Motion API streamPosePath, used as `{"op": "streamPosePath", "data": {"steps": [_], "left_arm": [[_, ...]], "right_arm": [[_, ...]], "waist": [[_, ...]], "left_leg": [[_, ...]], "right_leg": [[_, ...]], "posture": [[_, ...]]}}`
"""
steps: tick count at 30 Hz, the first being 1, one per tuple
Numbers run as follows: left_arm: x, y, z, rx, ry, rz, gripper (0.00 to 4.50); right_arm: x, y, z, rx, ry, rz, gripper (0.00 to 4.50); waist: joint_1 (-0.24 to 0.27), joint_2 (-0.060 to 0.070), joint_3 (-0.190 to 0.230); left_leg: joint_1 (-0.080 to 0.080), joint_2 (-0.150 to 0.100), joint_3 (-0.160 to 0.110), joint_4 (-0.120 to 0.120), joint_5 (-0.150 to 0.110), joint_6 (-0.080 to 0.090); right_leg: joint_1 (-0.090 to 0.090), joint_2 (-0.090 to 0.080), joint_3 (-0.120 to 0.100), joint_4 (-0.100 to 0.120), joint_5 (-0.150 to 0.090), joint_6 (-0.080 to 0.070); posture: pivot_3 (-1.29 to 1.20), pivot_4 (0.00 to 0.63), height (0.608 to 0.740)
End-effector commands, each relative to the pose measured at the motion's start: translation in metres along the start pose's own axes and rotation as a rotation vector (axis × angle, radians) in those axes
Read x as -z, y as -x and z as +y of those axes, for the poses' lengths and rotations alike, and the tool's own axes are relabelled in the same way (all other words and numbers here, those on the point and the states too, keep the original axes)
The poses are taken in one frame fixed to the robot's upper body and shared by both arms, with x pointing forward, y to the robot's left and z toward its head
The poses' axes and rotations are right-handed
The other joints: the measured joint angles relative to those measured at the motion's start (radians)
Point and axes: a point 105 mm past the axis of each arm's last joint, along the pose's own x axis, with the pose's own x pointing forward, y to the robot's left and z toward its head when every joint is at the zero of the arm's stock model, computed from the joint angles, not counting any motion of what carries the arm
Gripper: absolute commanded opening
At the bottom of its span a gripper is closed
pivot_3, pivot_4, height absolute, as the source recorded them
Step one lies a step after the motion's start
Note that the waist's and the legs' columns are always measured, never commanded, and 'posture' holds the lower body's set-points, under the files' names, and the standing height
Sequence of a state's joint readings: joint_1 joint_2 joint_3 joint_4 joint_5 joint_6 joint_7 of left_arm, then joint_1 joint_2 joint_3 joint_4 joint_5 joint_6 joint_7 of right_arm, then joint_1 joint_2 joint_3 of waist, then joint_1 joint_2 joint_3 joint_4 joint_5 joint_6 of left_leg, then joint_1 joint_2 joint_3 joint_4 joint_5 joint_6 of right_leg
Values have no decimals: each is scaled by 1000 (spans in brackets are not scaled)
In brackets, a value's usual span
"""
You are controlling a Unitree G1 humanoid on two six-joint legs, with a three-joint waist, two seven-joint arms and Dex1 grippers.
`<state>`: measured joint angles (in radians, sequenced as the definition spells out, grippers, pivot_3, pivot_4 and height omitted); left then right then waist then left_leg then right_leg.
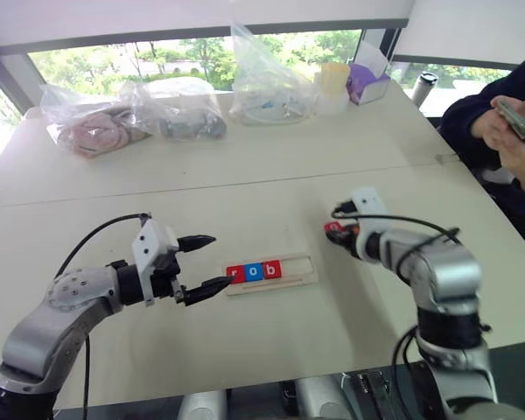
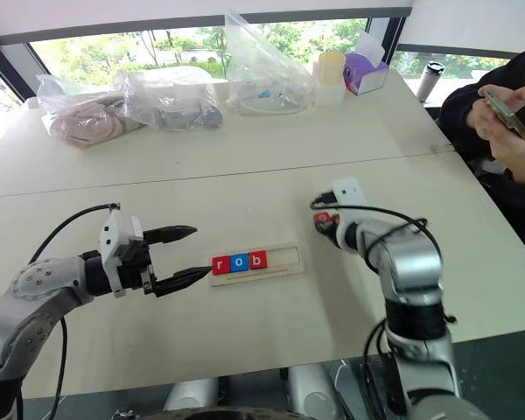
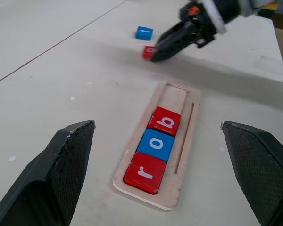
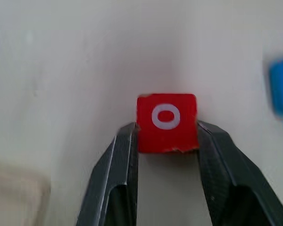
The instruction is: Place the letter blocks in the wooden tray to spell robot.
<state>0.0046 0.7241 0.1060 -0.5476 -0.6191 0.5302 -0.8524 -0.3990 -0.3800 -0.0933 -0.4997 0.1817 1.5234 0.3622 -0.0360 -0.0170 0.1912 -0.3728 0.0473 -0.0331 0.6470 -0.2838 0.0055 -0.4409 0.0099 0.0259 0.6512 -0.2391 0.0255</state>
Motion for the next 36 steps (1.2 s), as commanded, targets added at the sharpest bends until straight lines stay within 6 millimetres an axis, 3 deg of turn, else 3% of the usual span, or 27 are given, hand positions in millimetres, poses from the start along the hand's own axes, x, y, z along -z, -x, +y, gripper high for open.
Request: {"op": "streamPosePath", "data": {"steps": [1,10,13,16,17,25,29,36], "left_arm": [[-6,-1,-1,10,-35,-21,4500],[-5,-2,0,23,-36,-18,4500],[-6,-1,1,24,-38,-17,4500],[-7,-1,1,24,-39,-17,4500],[-7,0,1,23,-40,-16,4500],[-7,-1,0,33,-37,-18,4500],[-8,-1,1,23,-42,-23,4500],[-9,1,0,13,-44,-22,4500]], "right_arm": [[13,18,2,5,-2,15,1133],[30,25,6,8,-12,30,1133],[27,26,8,-23,20,33,2593],[9,33,0,-70,253,0,4219],[4,35,-3,-93,315,-8,4403],[-23,38,-19,-396,694,-161,4403],[-11,32,-28,-528,783,-123,4403],[-4,15,-46,-599,825,-86,4403]], "waist": [[-2,0,0],[-6,0,0],[-6,-1,-1],[-4,1,0],[-4,1,0],[-8,0,0],[-7,0,0],[-7,0,1]], "left_leg": [[0,0,0,0,0,0],[1,0,0,0,0,0],[1,0,0,0,0,0],[0,0,0,0,0,0],[0,-1,1,0,0,0],[1,0,1,0,-2,3],[1,0,1,1,-2,3],[1,0,2,1,-2,3]], "right_leg": [[0,0,0,0,-2,2],[0,1,0,0,-3,1],[0,1,0,0,-3,1],[0,0,0,0,-3,0],[0,0,0,-1,-3,0],[1,1,0,-2,-3,2],[1,2,0,-2,-2,2],[1,1,0,-1,-2,2]], "posture": [[0,150,740],[0,150,740],[0,150,740],[0,150,740],[0,150,740],[0,150,740],[0,150,740],[0,150,740]]}}
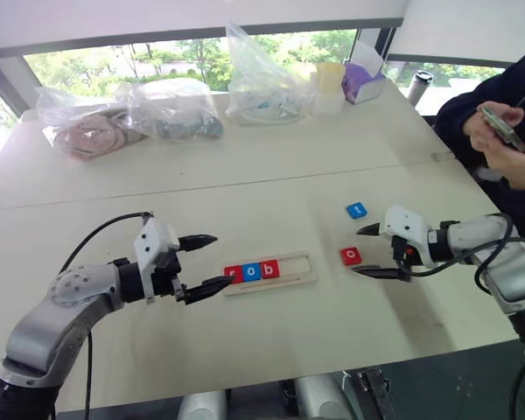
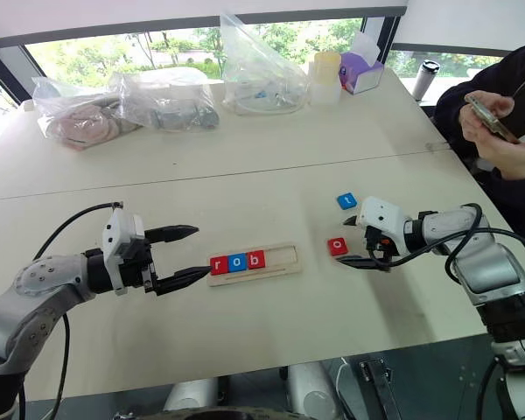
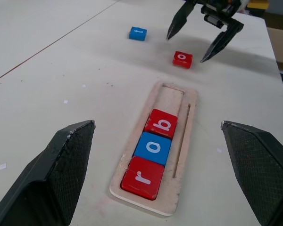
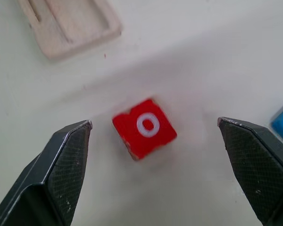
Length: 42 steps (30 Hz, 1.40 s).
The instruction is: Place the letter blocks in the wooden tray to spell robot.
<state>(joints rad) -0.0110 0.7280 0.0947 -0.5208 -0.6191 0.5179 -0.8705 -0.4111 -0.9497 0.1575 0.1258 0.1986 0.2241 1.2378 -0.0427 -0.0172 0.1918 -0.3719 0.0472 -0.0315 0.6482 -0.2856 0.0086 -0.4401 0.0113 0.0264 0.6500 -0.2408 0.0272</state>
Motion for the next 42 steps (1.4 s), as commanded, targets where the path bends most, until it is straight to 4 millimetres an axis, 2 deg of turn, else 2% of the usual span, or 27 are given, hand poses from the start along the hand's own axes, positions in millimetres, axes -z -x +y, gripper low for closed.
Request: {"op": "streamPosePath", "data": {"steps": [1,13,16,20,21,25,31,36,42], "left_arm": [[-10,2,-3,-5,-45,-21,4500],[-10,5,-4,-24,-45,-18,4500],[-10,5,-5,-29,-42,-17,4500],[-10,6,-6,-34,-41,-17,4500],[-10,6,-6,-35,-41,-17,4500],[-10,6,-5,-38,-41,-16,4500],[-10,6,-6,-37,-43,-16,4500],[-10,7,-6,-44,-44,-15,4500],[-10,7,-6,-48,-43,-16,4500]], "right_arm": [[-1,0,-9,-19,39,-16,4403],[7,-16,-12,-100,60,-29,4403],[5,-17,-10,-112,67,-37,3525],[3,-17,-10,-109,83,-36,1459],[1,-17,-11,-105,91,-38,1130],[-24,-18,-15,-87,145,-83,1142],[-56,-31,5,-160,207,-139,1142],[-70,-45,23,-224,229,-161,1142],[-77,-61,32,-247,256,-159,1142]], "waist": [[-2,0,0],[2,0,0],[2,0,0],[2,0,0],[2,0,0],[0,0,0],[2,0,0],[7,0,0],[7,0,0]], "left_leg": [[0,0,0,0,0,0],[1,0,0,0,0,0],[1,0,0,0,0,0],[2,0,0,0,0,0],[2,0,0,0,0,0],[3,0,0,0,0,0],[3,0,-1,0,0,0],[3,0,0,0,0,0],[3,0,0,0,0,0]], "right_leg": [[0,0,0,0,1,-1],[1,0,0,1,2,-3],[1,0,0,1,2,-3],[2,0,1,2,3,-3],[2,0,1,2,3,-3],[2,0,1,2,2,-3],[2,0,1,2,3,-2],[2,0,1,2,3,-3],[2,0,0,2,3,-3]], "posture": [[0,150,740],[0,150,740],[0,150,740],[0,150,740],[0,150,740],[0,150,740],[0,150,740],[0,150,740],[0,150,740]]}}
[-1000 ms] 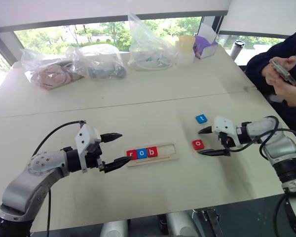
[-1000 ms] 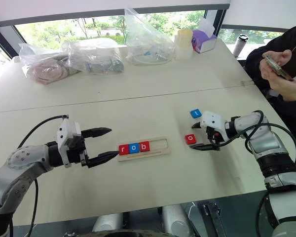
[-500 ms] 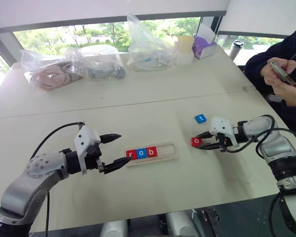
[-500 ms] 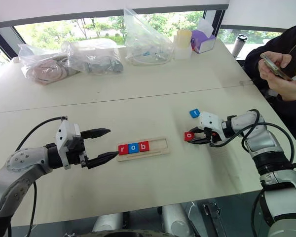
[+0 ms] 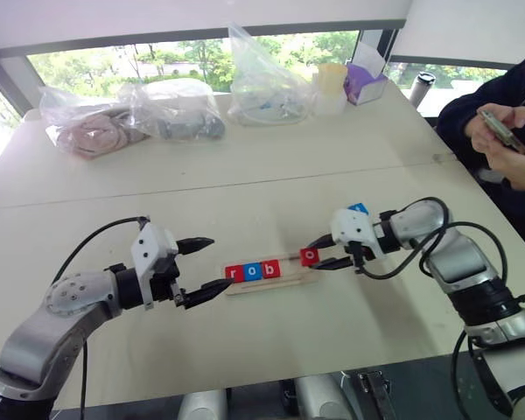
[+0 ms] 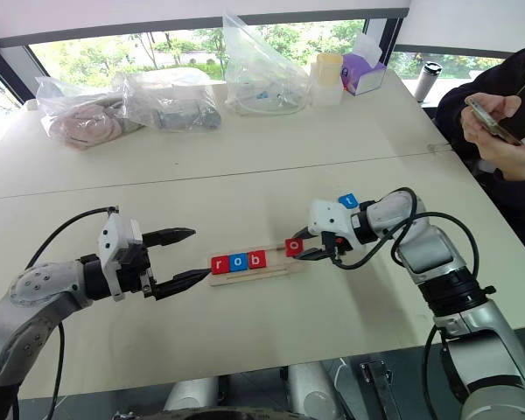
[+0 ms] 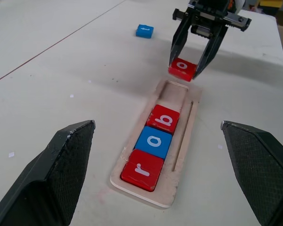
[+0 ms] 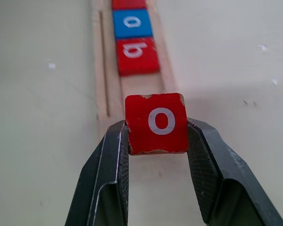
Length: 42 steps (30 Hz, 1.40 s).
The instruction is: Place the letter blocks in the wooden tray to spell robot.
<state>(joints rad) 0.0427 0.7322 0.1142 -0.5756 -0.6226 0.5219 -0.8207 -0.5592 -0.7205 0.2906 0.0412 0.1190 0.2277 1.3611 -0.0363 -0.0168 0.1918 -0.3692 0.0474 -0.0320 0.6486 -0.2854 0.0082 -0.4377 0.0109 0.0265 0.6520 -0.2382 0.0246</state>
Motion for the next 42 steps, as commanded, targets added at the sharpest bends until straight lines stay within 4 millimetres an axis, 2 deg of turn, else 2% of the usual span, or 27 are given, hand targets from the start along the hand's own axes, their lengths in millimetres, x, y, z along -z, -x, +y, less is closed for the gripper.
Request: {"op": "streamPosePath", "data": {"steps": [1,25,42], "left_arm": [[-11,3,-2,-7,-40,-25,4500],[-11,3,-5,-20,-34,-25,4500],[-10,3,-5,-22,-39,-22,4500]], "right_arm": [[-10,-9,-2,2,48,-7,1142],[-10,-30,-4,-9,93,7,1142],[-8,-33,1,-36,86,19,1142]], "waist": [[0,0,0],[0,0,0],[0,0,0]], "left_leg": [[0,0,0,0,0,0],[0,0,0,0,0,0],[0,0,0,0,0,0]], "right_leg": [[0,0,0,0,0,0],[0,0,0,0,0,0],[0,0,0,0,0,0]], "posture": [[0,150,740],[0,150,740],[0,150,740]]}}
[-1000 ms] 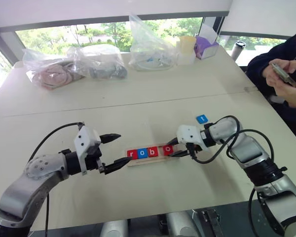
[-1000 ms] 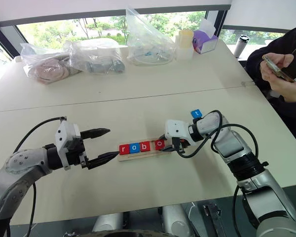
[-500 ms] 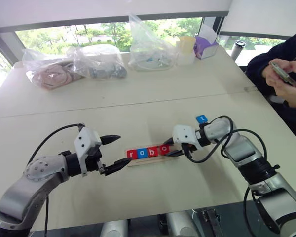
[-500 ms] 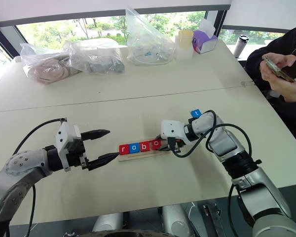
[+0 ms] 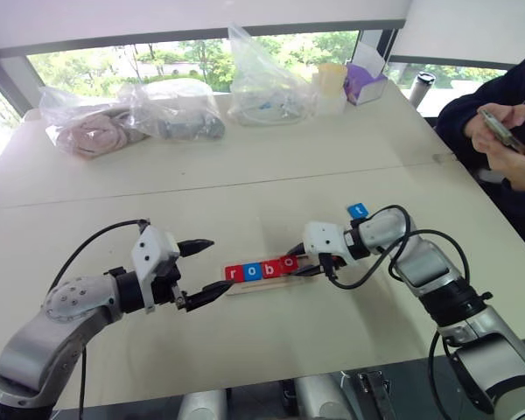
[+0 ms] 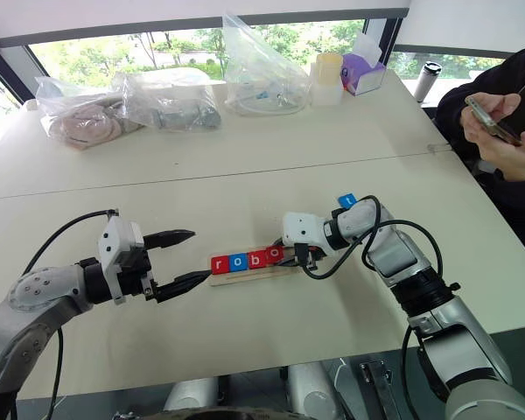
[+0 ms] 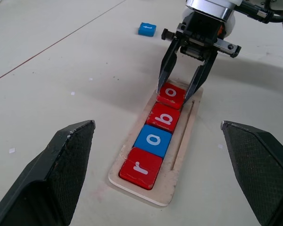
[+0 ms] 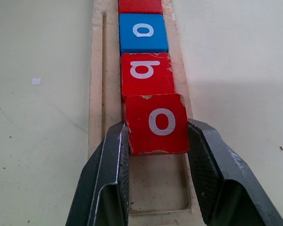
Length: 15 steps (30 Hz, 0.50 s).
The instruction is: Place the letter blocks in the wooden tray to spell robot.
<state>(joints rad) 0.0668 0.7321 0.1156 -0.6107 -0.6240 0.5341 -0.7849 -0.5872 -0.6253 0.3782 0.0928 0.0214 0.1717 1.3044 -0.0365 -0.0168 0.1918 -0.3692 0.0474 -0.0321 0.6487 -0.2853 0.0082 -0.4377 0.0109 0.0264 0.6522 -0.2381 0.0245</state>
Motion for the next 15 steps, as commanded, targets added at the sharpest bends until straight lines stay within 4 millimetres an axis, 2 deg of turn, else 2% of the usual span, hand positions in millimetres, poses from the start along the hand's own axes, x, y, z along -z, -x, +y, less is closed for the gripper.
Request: {"op": "streamPosePath", "data": {"steps": [1,3,8,15], "left_arm": [[-11,3,-1,-2,-41,-29,4500],[-11,3,-1,-1,-42,-30,4500],[-11,2,-1,0,-42,-31,4500],[-11,1,-1,2,-41,-32,4500]], "right_arm": [[-7,1,1,-20,23,-4,1142],[-8,1,2,-23,21,-3,2265],[-11,3,-1,-15,22,-10,4444],[-21,13,-19,73,17,-48,4444]], "waist": [[0,0,0],[0,0,0],[0,0,0],[-1,0,0]], "left_leg": [[0,0,0,0,0,0],[0,0,0,0,0,0],[0,0,0,0,0,0],[0,0,0,0,0,0]], "right_leg": [[0,0,0,0,0,0],[0,0,0,0,0,0],[0,0,0,0,0,0],[0,0,0,0,0,0]], "posture": [[0,150,740],[0,150,740],[0,150,740],[0,150,740]]}}
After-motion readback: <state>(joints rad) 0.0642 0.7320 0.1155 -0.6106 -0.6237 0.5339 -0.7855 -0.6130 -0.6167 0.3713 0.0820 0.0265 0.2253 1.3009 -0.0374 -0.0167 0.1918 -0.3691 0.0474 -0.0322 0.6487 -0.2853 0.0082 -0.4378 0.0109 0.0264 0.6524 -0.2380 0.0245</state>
